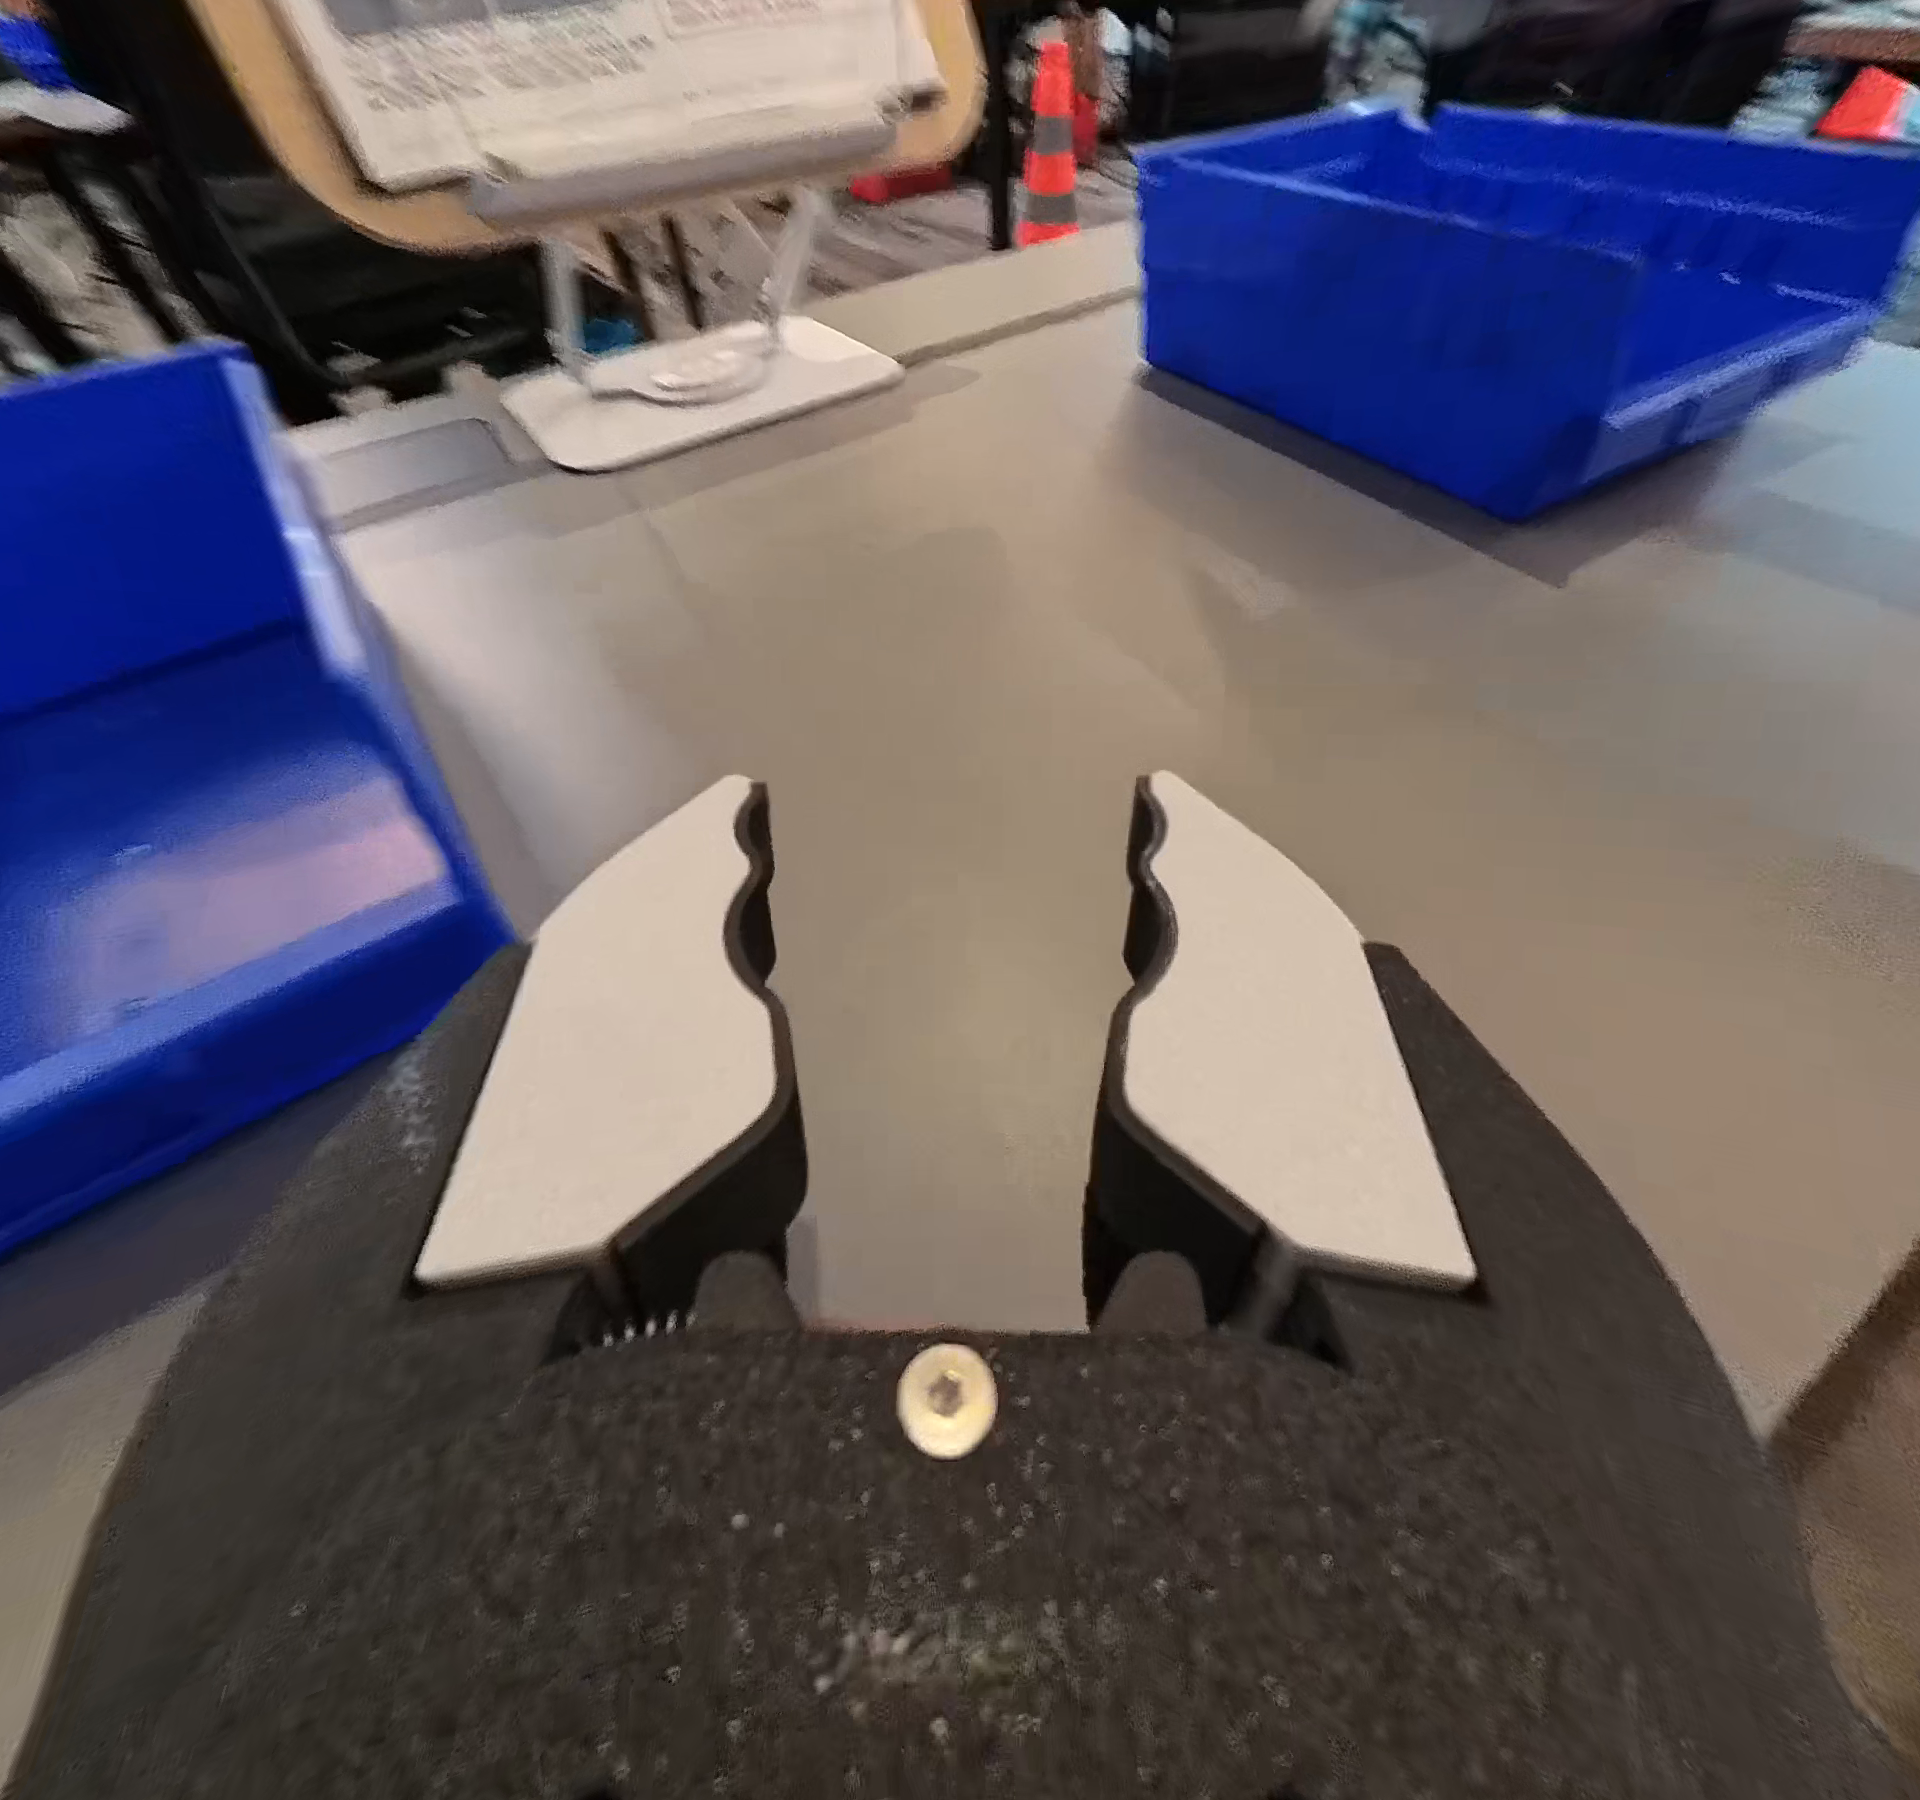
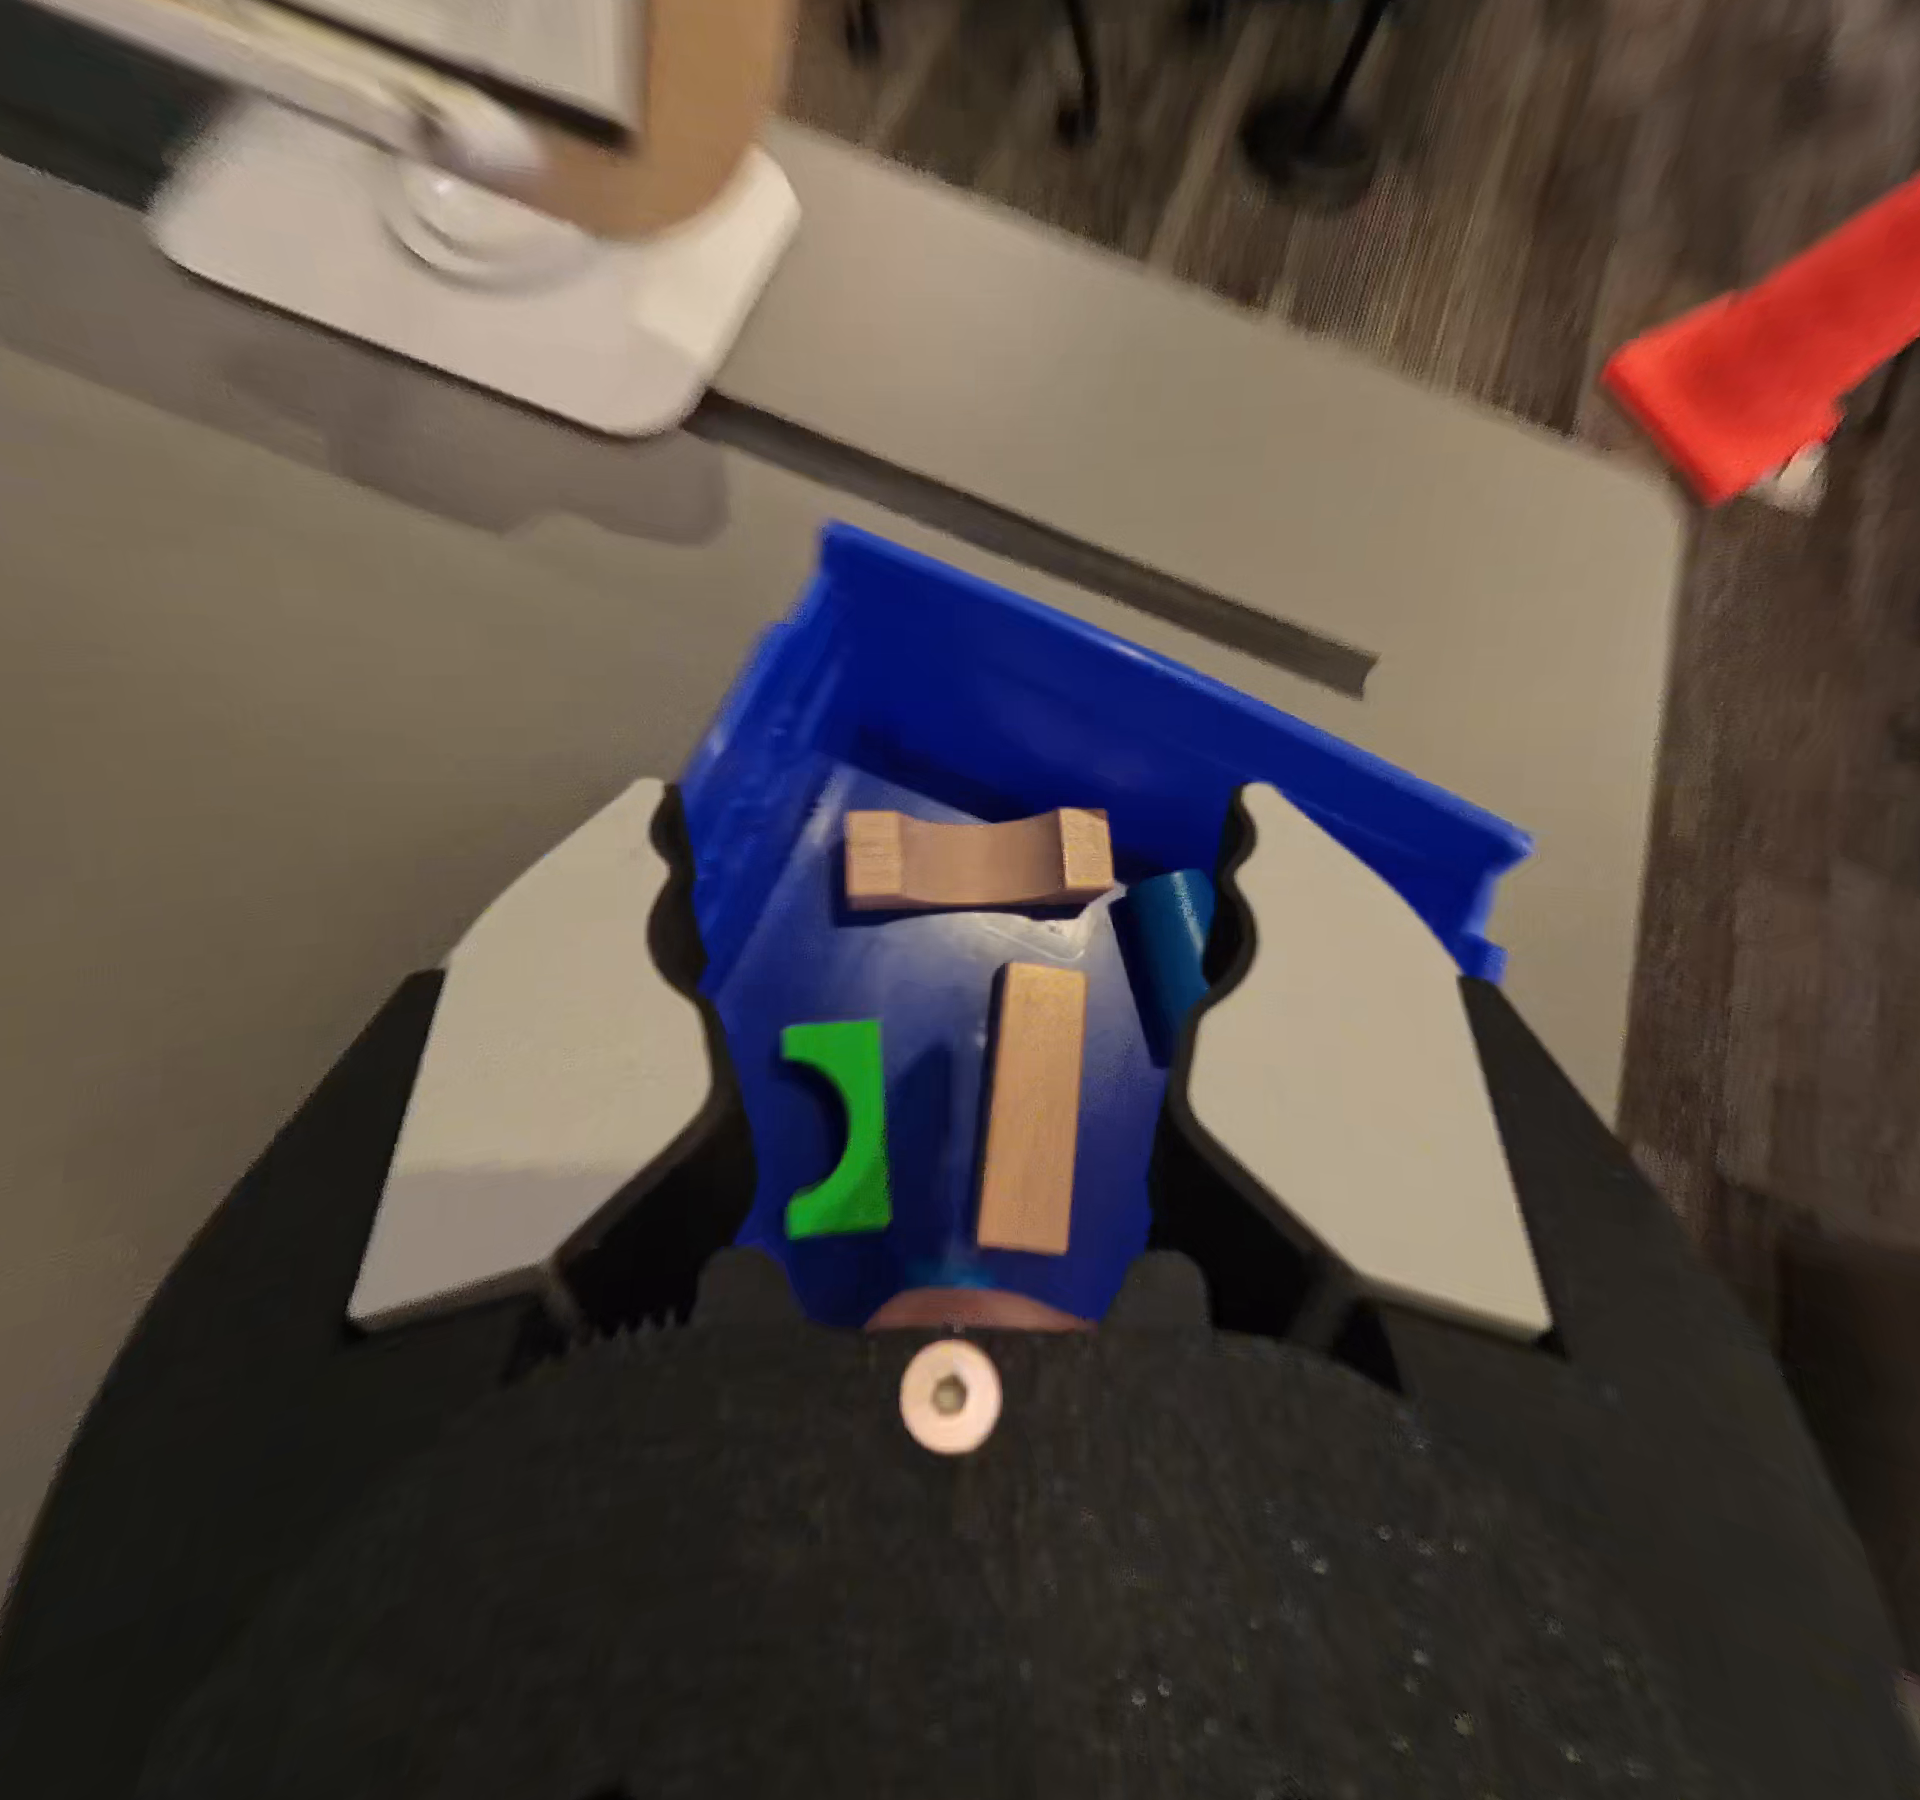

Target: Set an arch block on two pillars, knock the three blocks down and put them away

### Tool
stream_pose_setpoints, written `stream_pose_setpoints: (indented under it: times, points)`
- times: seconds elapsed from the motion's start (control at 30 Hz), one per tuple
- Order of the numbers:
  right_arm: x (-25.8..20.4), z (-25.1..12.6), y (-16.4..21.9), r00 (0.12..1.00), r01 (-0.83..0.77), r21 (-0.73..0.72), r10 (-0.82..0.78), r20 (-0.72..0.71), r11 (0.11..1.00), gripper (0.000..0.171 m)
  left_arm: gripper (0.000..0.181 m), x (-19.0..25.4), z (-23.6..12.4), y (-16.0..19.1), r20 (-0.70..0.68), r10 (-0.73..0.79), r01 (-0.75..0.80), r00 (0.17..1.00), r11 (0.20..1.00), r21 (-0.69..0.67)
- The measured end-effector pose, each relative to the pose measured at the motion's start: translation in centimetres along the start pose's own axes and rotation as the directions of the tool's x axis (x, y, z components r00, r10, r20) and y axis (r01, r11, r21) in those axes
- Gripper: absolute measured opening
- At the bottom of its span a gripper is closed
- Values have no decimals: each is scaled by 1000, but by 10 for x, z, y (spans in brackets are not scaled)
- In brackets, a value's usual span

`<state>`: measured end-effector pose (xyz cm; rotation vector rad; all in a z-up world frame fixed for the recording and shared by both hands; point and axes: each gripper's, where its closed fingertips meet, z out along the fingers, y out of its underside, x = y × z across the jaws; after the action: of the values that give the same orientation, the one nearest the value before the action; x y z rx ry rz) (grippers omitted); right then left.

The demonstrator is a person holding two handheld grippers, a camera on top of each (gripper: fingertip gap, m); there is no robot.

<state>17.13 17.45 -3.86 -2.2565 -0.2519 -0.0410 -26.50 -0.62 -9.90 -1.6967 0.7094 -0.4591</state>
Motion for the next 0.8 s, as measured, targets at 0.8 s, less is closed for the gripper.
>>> stream_pose_setpoints:
  times: [0.8]
  points:
    - [-113,-145,220,973,-167,315,208,-101,934,68,64,-140,-62,19,462,-227,231,857,972,50]
